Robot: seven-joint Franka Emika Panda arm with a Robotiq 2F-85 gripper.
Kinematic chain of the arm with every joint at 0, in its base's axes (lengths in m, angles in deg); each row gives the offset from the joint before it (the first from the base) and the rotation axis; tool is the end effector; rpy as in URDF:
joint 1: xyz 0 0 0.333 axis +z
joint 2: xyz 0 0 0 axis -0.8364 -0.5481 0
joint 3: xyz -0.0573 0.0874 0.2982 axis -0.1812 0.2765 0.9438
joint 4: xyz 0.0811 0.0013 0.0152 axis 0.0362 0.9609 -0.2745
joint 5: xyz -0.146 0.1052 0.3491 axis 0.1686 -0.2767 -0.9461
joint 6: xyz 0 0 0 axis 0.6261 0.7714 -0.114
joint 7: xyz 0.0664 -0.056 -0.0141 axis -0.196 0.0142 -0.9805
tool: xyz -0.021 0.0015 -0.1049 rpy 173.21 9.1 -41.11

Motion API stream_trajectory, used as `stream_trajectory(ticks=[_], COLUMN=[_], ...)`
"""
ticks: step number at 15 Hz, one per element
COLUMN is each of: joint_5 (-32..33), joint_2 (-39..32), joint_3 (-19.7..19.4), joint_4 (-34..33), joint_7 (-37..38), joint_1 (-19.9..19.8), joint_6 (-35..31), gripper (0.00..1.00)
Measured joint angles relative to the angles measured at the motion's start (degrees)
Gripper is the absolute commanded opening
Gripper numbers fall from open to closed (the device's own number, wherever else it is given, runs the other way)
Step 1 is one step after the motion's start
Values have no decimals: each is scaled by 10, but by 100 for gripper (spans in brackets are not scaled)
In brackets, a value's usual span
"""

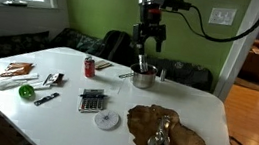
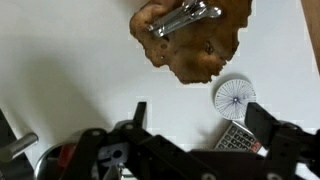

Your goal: Remove the pen from the calculator and place it inside the pot

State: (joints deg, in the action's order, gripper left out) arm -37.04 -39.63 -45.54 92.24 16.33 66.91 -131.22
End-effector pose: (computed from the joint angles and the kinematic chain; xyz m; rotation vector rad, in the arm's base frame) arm 0.6046 0.2158 0.4083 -3.1230 -0.0869 0.2576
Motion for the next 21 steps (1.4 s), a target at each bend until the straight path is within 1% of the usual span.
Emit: stream_trajectory(ticks=[2,5,8,12,15,19,20,21], joint_5=[44,116,183,251,263,264,264,260], joint_2=[-10,-62,-136,-226,-262,-266,-266,-268], joint_3=[0,0,-13,-40,-48,-50,-48,-42], joint_4=[-5,-44,-118,-222,-267,-277,-277,-277], joint_7=[-5,-15,-58,-152,-184,-187,-194,-218], joint_1=[26,72,103,120,125,128,128,126], joint_6=[-18,-43,-48,-70,-74,-74,-76,-84], gripper=[100,100,100,100,100,100,100,100])
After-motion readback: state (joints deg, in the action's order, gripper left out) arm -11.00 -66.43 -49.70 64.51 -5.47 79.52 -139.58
